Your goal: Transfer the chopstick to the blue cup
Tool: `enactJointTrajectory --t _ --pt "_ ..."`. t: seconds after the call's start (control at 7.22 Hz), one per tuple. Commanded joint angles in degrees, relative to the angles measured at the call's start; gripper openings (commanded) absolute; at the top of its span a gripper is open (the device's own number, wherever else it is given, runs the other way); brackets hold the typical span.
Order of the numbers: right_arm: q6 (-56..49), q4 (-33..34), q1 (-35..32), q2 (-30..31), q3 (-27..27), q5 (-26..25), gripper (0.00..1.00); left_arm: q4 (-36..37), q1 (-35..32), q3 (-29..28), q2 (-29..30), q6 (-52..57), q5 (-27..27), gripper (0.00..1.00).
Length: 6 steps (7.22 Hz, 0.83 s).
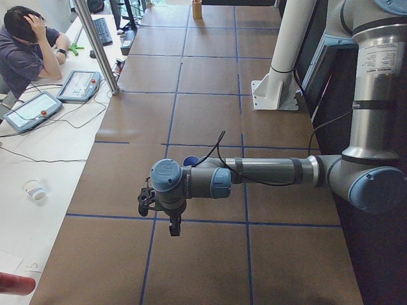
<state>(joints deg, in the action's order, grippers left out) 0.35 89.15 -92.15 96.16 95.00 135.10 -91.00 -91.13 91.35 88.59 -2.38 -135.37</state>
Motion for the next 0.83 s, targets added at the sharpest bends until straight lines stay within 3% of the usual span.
enactJointTrajectory --t 0.0,0.28,0.69 --pt "0.0 0.0 0.0 0.0 0.3 0.0 1.00 0.1 5.2 7.0 0.0 -5.7 -0.1 1.00" --pt "-0.2 0.0 0.0 0.0 0.4 -0.1 1.00 -2.1 14.1 12.4 -0.1 -19.2 -1.5 1.00" --pt "-0.2 -0.1 0.0 -0.2 0.5 -0.1 1.00 -20.1 24.0 9.0 -2.7 -37.0 0.5 1.00"
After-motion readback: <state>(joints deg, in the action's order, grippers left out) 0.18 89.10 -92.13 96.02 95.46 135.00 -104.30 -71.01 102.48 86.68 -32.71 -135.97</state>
